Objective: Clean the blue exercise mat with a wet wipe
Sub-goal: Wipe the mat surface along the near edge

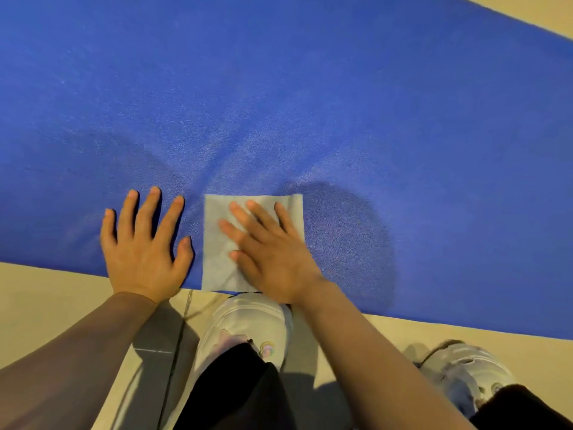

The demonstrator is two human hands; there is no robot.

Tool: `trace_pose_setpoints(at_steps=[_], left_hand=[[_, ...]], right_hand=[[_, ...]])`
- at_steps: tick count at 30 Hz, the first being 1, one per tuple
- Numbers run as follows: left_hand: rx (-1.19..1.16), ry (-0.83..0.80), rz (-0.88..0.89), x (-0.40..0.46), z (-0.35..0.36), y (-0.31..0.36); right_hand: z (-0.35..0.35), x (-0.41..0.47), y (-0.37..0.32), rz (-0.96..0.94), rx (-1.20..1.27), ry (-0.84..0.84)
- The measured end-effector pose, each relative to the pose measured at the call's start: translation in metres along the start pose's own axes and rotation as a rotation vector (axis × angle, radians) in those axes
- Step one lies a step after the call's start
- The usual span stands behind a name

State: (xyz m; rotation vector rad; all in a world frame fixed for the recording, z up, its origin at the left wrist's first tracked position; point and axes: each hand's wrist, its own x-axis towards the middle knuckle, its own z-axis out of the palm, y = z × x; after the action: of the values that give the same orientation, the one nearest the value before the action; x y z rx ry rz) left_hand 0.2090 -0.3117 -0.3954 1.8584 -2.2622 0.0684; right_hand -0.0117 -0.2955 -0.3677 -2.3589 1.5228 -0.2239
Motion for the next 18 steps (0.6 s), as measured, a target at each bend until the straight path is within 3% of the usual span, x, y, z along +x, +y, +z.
trace_pose_setpoints(at_steps=[3, 8, 13, 15, 18], left_hand=[[0.009, 0.023, 0.011, -0.001, 0.003, -0.001], [0.017, 0.049, 0.009, 0.001, 0.003, -0.001], [0.006, 0.043, 0.006, 0.001, 0.002, -0.001], [0.004, 0.044, 0.006, 0.001, 0.002, -0.001], [0.001, 0.042, -0.001, 0.001, 0.001, 0.0]], right_hand=[[-0.012, -0.033, 0.049, 0.16, -0.018, -0.001], [-0.046, -0.119, 0.129, 0.666, -0.036, 0.063], [-0.036, -0.157, 0.109, 1.073, -0.045, 0.199], [-0.025, -0.145, 0.081, 0.993, -0.107, 0.155], [-0.011, -0.109, 0.042, 0.489, -0.12, 0.016]])
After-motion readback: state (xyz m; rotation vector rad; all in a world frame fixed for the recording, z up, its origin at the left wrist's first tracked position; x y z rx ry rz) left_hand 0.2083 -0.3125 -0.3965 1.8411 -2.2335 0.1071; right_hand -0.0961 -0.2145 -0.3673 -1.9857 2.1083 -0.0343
